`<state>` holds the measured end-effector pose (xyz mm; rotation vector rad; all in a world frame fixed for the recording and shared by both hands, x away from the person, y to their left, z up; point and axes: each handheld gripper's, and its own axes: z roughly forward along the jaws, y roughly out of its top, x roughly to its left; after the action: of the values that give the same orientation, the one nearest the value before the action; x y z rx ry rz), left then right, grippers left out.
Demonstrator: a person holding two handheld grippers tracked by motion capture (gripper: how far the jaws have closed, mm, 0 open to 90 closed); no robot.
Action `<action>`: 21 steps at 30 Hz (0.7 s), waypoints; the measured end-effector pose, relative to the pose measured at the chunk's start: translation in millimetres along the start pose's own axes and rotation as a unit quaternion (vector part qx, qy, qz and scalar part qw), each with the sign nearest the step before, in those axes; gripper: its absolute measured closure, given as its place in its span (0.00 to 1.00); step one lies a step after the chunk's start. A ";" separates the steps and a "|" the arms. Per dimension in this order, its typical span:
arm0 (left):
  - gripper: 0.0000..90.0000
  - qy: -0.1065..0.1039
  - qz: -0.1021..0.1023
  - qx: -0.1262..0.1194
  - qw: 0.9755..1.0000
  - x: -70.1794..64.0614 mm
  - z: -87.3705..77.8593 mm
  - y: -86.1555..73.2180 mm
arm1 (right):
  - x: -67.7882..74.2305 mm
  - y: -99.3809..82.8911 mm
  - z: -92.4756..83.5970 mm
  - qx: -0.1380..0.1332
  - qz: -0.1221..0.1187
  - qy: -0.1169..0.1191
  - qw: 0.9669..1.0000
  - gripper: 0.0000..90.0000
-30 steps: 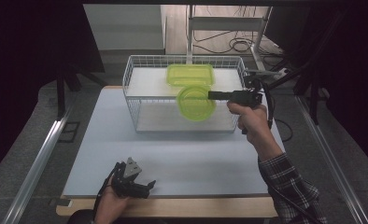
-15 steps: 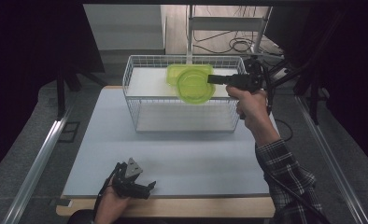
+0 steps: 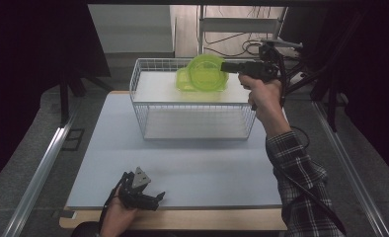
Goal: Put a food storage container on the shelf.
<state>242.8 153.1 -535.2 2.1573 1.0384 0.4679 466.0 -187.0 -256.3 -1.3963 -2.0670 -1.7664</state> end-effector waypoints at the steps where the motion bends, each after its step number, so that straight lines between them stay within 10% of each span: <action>1: 0.02 0.000 0.000 0.000 1.000 0.0 0.0 0.0 | -0.4 1.8 1.1 -0.002 -0.001 -0.004 1.000 0.90; 21: 0.02 -0.001 0.003 0.003 1.000 -0.1 0.4 -0.4 | -10.5 13.2 32.2 -0.006 0.013 -0.039 0.999 0.90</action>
<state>242.7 152.9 -535.7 2.1664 1.0339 0.4664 496.0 -167.7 -263.2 -1.5117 -2.0689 -1.7447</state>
